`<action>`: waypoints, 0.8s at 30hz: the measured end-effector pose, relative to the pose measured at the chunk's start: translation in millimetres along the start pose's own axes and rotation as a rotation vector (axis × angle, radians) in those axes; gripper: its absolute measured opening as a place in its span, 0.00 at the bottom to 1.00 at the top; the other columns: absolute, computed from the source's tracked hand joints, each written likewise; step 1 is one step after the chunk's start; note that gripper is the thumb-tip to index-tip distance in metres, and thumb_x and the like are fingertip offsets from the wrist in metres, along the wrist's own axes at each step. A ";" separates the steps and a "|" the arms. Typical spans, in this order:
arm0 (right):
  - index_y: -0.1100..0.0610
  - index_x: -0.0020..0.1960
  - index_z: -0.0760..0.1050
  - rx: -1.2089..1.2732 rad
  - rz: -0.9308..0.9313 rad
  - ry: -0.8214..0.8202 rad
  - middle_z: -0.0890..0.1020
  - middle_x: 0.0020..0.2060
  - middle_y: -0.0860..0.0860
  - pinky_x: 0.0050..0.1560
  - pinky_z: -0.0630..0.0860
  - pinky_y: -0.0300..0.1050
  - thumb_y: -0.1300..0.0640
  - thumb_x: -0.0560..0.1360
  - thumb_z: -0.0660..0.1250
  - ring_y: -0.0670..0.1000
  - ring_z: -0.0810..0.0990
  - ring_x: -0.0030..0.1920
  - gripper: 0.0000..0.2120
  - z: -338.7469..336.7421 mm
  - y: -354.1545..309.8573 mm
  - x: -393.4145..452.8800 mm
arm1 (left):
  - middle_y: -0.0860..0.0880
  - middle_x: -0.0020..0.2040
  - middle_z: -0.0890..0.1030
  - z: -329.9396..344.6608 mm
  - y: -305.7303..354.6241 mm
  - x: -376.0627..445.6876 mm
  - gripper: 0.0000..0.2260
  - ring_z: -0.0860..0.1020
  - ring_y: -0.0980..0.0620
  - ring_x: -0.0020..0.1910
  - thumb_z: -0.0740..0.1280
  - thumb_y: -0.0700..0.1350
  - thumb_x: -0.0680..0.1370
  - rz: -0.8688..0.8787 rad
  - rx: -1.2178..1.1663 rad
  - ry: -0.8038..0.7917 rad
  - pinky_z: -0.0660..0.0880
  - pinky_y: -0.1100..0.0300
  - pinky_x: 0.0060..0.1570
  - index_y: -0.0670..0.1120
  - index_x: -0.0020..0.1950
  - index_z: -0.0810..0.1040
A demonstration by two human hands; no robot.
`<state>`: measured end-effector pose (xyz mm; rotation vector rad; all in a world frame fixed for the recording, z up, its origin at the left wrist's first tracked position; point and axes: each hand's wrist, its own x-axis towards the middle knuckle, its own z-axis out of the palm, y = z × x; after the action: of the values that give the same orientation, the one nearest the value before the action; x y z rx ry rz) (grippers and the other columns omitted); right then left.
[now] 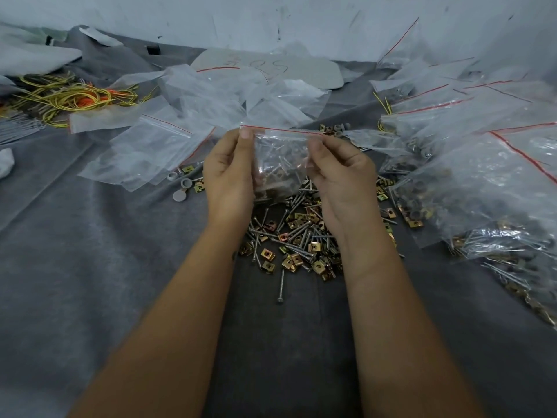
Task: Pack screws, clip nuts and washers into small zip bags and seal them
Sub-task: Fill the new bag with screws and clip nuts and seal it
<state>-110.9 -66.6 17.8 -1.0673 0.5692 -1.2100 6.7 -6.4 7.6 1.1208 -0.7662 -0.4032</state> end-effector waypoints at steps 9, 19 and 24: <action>0.60 0.45 0.80 -0.076 0.118 0.082 0.80 0.29 0.46 0.44 0.81 0.42 0.63 0.76 0.68 0.42 0.78 0.31 0.03 -2.2 0.8 1.1 | 0.59 0.32 0.79 -0.4 -5.2 1.5 0.09 0.77 0.62 0.35 0.61 0.46 0.83 -0.094 -0.070 -0.074 0.76 0.64 0.39 0.50 0.57 0.81; 0.58 0.46 0.82 -0.069 0.087 0.054 0.81 0.33 0.50 0.46 0.80 0.42 0.65 0.76 0.68 0.47 0.79 0.38 0.05 -3.6 -1.1 1.1 | 0.52 0.41 0.81 -2.4 -6.9 6.9 0.06 0.76 0.53 0.43 0.67 0.41 0.80 -0.166 -0.207 0.046 0.76 0.51 0.50 0.43 0.54 0.82; 0.59 0.43 0.81 -0.074 0.129 0.094 0.80 0.31 0.50 0.45 0.81 0.42 0.64 0.76 0.69 0.45 0.79 0.34 0.04 -3.2 -0.7 2.0 | 0.52 0.35 0.82 -4.4 -9.0 9.2 0.03 0.78 0.55 0.37 0.69 0.39 0.78 -0.177 -0.218 0.039 0.77 0.55 0.48 0.40 0.49 0.82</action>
<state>-113.3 -69.6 17.3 -1.0232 0.7501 -1.1374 16.9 -13.1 1.6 0.9908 -0.5750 -0.5975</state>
